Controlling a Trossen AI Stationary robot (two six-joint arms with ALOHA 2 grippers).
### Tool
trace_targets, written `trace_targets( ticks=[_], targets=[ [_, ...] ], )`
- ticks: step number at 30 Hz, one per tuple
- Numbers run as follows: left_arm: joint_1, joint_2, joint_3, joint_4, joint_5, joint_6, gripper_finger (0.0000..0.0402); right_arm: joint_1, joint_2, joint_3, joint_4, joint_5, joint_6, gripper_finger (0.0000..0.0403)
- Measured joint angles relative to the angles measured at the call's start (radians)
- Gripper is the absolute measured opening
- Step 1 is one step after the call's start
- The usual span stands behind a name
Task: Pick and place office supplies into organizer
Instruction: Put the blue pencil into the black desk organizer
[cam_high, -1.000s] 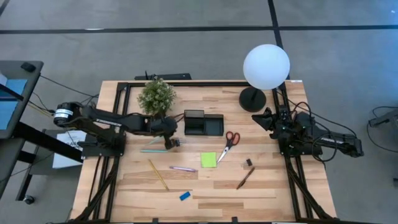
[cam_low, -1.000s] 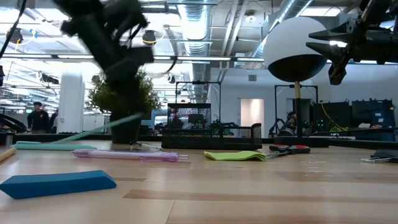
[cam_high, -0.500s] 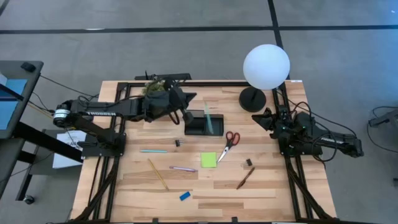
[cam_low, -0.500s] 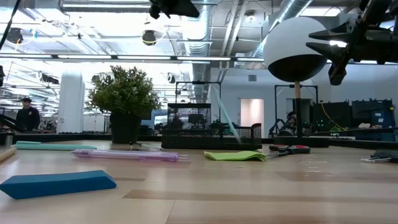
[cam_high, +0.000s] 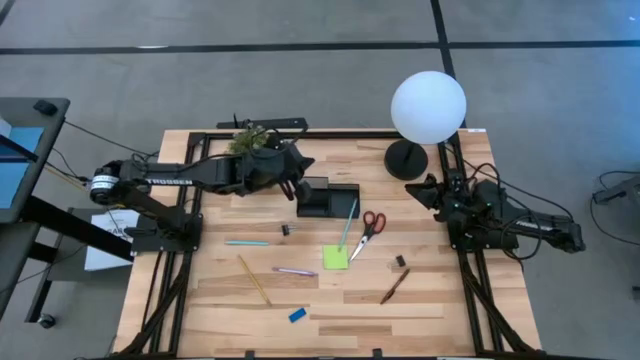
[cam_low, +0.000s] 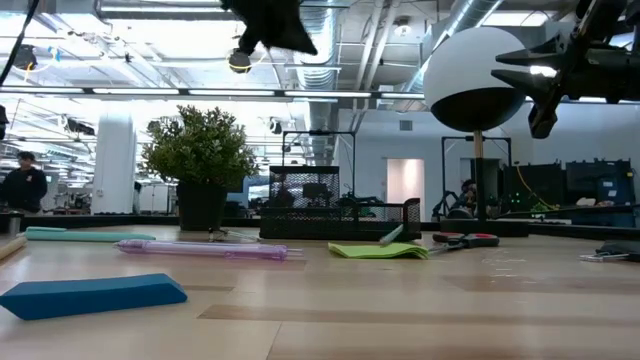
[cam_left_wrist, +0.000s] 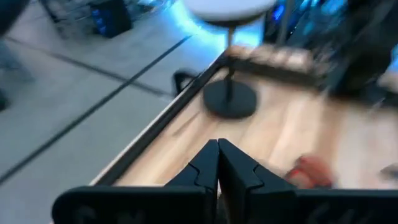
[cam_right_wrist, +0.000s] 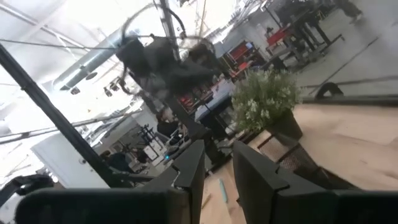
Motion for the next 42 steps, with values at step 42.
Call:
trace_targets(
  ticks=[42],
  targets=[
    [-0.039,-0.017,0.001,0.238,0.218,-0.068,0.0068,0.279,1.712,1.098,-0.703,0.002,-1.338,0.0070]
  ],
)
